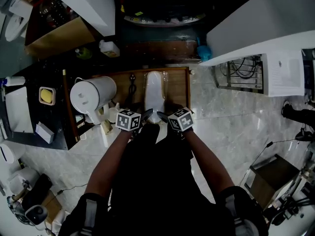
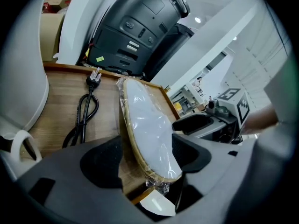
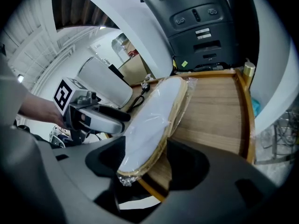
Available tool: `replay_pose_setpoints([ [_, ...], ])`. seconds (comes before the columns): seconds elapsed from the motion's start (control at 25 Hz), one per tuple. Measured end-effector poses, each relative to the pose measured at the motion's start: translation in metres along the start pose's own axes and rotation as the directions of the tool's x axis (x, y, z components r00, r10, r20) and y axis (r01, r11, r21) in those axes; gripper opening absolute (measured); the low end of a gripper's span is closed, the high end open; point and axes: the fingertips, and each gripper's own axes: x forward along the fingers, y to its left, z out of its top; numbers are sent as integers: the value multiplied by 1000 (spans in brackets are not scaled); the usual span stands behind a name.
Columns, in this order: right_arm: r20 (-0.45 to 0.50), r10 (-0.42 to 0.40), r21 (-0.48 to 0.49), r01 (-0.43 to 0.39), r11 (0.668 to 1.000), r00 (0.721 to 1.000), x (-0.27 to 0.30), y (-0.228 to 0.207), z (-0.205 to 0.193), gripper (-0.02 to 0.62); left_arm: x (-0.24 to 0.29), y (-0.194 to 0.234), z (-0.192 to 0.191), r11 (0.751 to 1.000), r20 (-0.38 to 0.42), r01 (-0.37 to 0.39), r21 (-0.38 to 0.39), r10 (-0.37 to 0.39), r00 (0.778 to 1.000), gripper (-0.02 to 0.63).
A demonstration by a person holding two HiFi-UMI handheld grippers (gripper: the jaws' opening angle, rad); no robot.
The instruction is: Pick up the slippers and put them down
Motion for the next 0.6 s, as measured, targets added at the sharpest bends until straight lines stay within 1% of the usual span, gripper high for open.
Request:
replay_pose_setpoints([
  [0.2,15,6,-27,-5,1000,1000,-10,9,5,265,-10,-13,9,999,37,27,40,-28,999,321],
  [0.36,35,32,-62,-29,998,999,-24,23,13,259,-20,-32,18,994,67,68,88,-74,995,316],
  [0.6,95,50,-98,-40,994,994,-44,38,23,179,-41,-59,30,983,114,100,155,-118,986,274],
])
